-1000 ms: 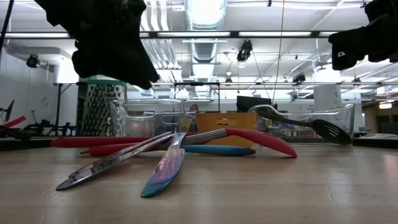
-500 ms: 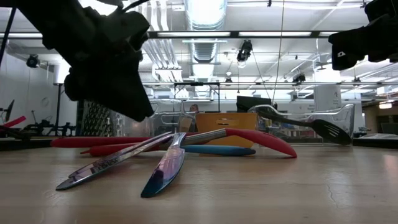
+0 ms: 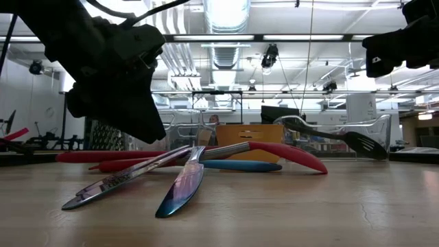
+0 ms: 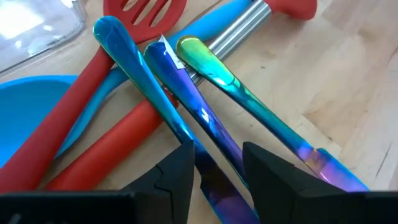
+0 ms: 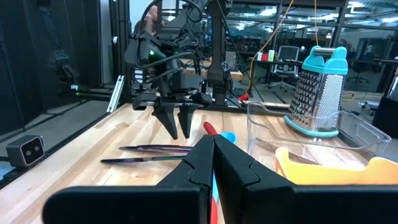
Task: Pick & Place Kitchen Items
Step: Put the left blue knife into the left transparent bin
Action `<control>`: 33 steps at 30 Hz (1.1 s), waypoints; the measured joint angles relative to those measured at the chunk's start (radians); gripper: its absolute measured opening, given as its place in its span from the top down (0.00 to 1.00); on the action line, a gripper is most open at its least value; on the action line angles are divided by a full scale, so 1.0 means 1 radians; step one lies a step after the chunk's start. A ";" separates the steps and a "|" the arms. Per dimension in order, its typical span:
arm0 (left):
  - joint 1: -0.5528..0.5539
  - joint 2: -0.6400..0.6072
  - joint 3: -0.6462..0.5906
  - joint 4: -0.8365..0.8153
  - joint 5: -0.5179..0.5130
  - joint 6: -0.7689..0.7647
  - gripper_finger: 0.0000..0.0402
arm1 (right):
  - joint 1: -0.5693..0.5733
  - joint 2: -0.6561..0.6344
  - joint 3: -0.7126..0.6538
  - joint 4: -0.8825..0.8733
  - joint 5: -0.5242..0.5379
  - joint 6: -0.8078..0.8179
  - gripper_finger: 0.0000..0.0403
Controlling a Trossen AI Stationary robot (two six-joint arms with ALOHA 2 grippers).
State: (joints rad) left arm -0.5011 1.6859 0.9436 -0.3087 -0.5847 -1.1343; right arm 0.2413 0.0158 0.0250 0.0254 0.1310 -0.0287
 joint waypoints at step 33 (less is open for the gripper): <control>-0.004 0.044 -0.017 -0.004 -0.095 -0.041 0.65 | 0.000 0.000 0.000 0.000 0.000 0.002 0.98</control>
State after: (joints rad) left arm -0.5049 1.7298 0.9268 -0.3122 -0.6794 -1.1757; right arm 0.2417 0.0154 0.0250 0.0254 0.1309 -0.0270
